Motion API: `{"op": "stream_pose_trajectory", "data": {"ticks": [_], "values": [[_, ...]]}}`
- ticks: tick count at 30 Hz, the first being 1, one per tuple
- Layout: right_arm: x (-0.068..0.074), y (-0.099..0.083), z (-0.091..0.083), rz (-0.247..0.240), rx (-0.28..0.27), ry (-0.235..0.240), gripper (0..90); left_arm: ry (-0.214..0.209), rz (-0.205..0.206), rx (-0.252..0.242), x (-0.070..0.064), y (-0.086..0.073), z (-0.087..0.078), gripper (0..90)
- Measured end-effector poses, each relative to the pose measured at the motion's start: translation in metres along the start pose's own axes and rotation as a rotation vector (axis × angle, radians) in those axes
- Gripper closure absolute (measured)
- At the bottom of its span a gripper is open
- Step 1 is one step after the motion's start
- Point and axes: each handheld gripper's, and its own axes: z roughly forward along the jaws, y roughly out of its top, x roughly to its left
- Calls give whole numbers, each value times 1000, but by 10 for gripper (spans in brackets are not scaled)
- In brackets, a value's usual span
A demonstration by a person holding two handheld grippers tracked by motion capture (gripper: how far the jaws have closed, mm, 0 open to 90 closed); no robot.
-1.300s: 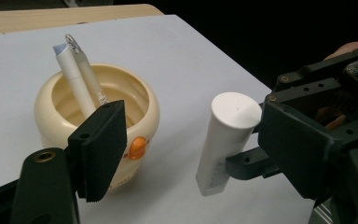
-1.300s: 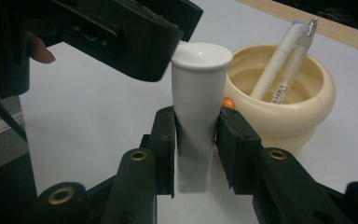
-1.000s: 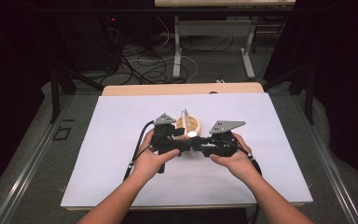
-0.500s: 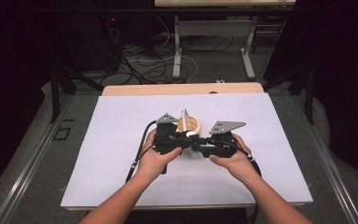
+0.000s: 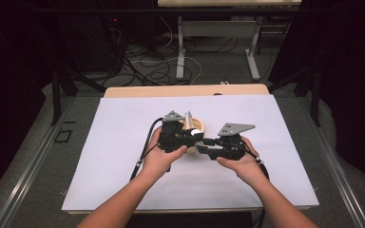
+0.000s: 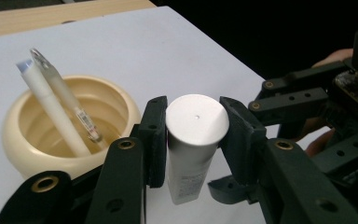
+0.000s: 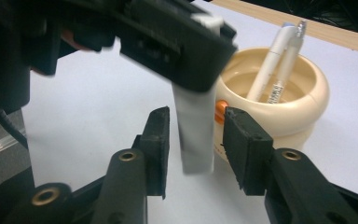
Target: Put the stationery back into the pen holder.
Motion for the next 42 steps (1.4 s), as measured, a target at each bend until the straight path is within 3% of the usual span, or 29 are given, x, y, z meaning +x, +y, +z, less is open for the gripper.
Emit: {"op": "stream_pose_trajectory", "data": {"ticks": [5,19,33,42], "values": [[-5,-4,-3,31,-4,-14,566,32,8,-5,6,11,1,642],[-14,-8,-7,37,-26,-34,465,96,-6,-30,25,30,3,642],[-20,-10,-8,52,-17,-86,323,148,-41,-26,43,34,11,643],[-23,-10,-9,72,-9,-95,296,174,-54,4,49,33,21,643]]}}
